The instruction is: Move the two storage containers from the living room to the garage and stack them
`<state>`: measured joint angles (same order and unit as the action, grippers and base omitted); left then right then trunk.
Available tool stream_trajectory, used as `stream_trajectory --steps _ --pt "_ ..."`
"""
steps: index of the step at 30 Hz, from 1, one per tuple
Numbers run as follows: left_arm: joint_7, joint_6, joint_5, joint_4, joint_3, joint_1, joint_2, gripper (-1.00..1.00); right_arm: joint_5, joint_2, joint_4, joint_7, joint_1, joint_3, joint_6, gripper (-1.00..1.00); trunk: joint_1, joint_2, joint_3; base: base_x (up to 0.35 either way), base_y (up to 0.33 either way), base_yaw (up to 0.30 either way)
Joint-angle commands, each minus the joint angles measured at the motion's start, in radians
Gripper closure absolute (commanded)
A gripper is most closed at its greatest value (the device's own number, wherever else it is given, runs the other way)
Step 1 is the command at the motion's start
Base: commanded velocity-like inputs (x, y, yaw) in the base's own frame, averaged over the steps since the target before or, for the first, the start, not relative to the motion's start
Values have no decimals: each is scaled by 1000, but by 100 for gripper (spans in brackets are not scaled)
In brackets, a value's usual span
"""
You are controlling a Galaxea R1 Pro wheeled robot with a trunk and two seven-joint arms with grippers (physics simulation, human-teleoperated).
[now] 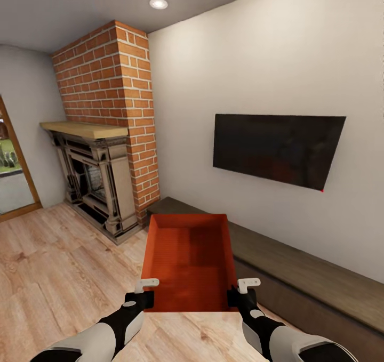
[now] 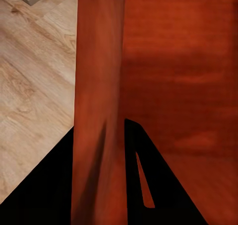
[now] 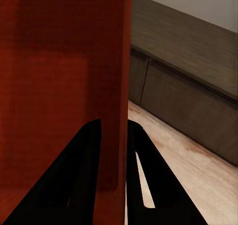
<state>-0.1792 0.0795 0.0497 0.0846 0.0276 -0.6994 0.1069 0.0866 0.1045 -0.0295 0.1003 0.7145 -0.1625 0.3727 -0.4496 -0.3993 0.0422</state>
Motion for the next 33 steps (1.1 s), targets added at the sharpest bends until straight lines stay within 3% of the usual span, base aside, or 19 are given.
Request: stream_trajectory --steps 1,13,33 --pt "-9 3 8 -4 -3 0 5 100 12 8 -1 1 1 0 6 100 0 -1 1 0 0 0" --pt "-9 3 8 -3 -3 0 5 100 12 7 -1 1 1 0 6 100 0 -1 19 0 0 0" --pt "-9 3 7 -1 -3 0 2 100 16 5 -1 0 2 -12 5 100 0 -1 21 0 0 0"
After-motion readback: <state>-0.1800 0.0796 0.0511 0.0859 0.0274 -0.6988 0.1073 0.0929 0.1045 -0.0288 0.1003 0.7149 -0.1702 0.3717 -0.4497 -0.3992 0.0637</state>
